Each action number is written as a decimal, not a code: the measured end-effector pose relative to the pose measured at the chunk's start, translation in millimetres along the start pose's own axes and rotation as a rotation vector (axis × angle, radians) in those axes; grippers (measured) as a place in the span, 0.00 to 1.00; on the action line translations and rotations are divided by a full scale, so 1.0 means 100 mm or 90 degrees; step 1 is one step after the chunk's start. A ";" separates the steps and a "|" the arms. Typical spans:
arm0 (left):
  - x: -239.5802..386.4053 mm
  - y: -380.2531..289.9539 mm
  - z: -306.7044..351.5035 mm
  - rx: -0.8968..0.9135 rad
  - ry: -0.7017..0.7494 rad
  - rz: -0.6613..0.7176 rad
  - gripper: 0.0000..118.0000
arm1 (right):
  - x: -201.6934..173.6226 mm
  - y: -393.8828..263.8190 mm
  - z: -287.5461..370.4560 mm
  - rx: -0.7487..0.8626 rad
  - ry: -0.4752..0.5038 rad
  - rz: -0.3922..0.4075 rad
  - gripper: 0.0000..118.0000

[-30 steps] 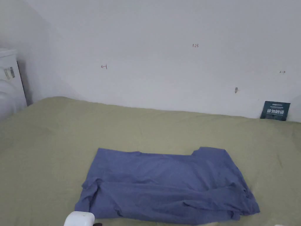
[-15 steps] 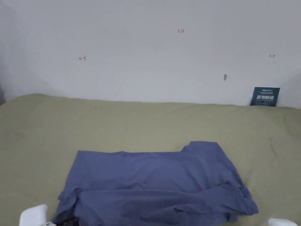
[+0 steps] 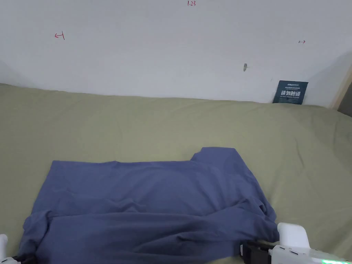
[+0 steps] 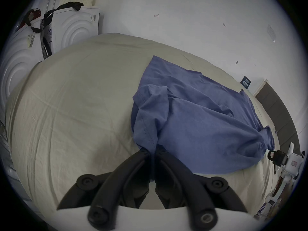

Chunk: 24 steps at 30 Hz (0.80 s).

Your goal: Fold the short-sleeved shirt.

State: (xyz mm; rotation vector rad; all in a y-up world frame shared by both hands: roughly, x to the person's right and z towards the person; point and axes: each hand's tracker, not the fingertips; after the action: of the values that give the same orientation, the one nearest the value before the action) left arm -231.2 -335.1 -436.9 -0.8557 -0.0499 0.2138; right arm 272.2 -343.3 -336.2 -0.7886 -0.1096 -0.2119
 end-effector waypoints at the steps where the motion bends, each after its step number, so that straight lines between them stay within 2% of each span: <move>1: 0.01 -0.02 -0.01 -0.002 0.000 -0.003 0.03 | -0.01 0.02 -0.06 0.002 -0.001 0.011 0.72; 4: 0.04 -0.02 0.01 0.000 0.006 -0.016 0.03 | 0.01 0.07 -0.21 0.025 -0.027 0.058 0.73; 8: 0.01 0.01 0.00 -0.003 0.005 -0.018 0.03 | 0.07 0.19 -0.34 -0.001 0.001 0.032 0.73; 9: 0.01 0.00 0.00 -0.003 0.004 -0.018 0.03 | 0.08 0.20 -0.34 -0.001 0.013 0.025 0.67; 11: 0.02 0.03 0.00 -0.003 0.004 -0.018 0.03 | 0.06 0.24 -0.37 -0.004 0.026 0.019 0.50; 12: 0.02 0.02 0.00 -0.003 0.003 -0.018 0.03 | 0.05 0.25 -0.37 -0.007 0.029 0.020 0.30; 13: 0.02 0.02 0.00 -0.003 0.001 -0.016 0.03 | 0.03 0.26 -0.37 -0.003 0.040 0.022 0.16; 15: 0.05 0.05 0.02 -0.002 0.000 -0.020 0.03 | -0.05 0.27 -0.32 -0.009 0.017 0.039 0.13; 20: 0.04 0.07 0.13 0.009 -0.017 -0.038 0.03 | 0.02 0.29 -0.01 0.000 0.033 0.006 0.12; 24: 0.07 0.07 0.36 0.040 -0.034 -0.049 0.02 | 0.01 0.28 0.32 0.023 0.036 0.001 0.12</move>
State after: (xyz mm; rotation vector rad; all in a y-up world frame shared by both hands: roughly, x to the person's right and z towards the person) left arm -230.5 -302.8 -419.2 -0.7843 -0.1255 0.1657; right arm 278.7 -301.7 -332.9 -0.7467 -0.0592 -0.2304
